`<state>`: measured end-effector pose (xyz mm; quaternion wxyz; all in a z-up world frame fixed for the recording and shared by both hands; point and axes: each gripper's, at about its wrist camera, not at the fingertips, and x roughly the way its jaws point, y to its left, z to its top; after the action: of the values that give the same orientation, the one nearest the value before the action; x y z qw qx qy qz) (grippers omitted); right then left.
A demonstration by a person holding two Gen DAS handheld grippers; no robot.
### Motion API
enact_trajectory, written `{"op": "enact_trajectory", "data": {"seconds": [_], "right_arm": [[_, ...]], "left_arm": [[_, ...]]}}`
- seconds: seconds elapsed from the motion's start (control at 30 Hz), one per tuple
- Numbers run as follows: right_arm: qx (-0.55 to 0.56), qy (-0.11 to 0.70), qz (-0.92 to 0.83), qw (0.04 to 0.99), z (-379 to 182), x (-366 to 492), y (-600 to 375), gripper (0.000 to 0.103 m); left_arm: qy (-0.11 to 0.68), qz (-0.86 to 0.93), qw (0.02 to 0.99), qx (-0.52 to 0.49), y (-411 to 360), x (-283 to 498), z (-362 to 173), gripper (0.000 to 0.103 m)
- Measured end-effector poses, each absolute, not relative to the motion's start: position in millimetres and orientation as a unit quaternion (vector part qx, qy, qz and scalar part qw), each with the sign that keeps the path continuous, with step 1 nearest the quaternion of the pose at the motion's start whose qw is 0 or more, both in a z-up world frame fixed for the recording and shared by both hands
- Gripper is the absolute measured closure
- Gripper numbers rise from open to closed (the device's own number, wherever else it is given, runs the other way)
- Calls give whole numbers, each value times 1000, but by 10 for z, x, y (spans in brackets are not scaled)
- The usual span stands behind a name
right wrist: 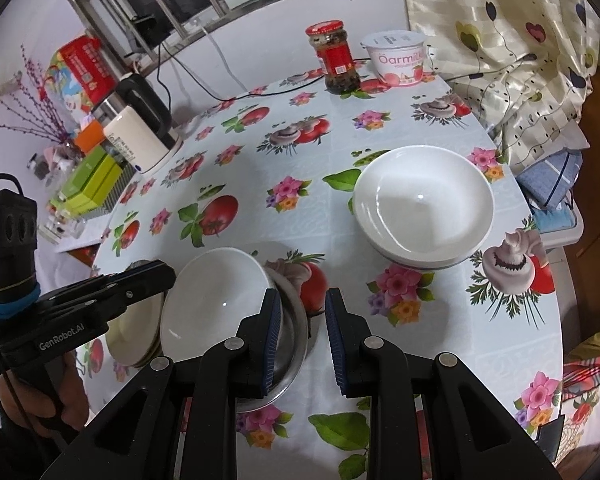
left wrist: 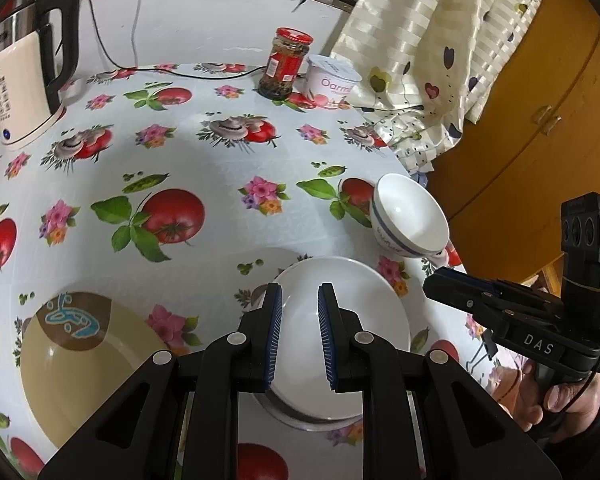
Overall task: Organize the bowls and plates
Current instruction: 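Raise the open left tool away from the bowls, then move the left tool to the rim of the other white bowl and close it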
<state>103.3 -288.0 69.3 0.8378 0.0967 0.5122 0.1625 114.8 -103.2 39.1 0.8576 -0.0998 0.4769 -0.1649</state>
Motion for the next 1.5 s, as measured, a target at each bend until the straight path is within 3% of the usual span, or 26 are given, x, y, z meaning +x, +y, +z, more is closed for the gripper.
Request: {"op": "enact_trajectory", "data": {"seconds": [1.5], "right_arm": [[165, 495, 57, 851, 526, 1378, -4007, 76]], "left_arm": [[535, -235, 806, -95, -2043, 2014, 233, 83]]}}
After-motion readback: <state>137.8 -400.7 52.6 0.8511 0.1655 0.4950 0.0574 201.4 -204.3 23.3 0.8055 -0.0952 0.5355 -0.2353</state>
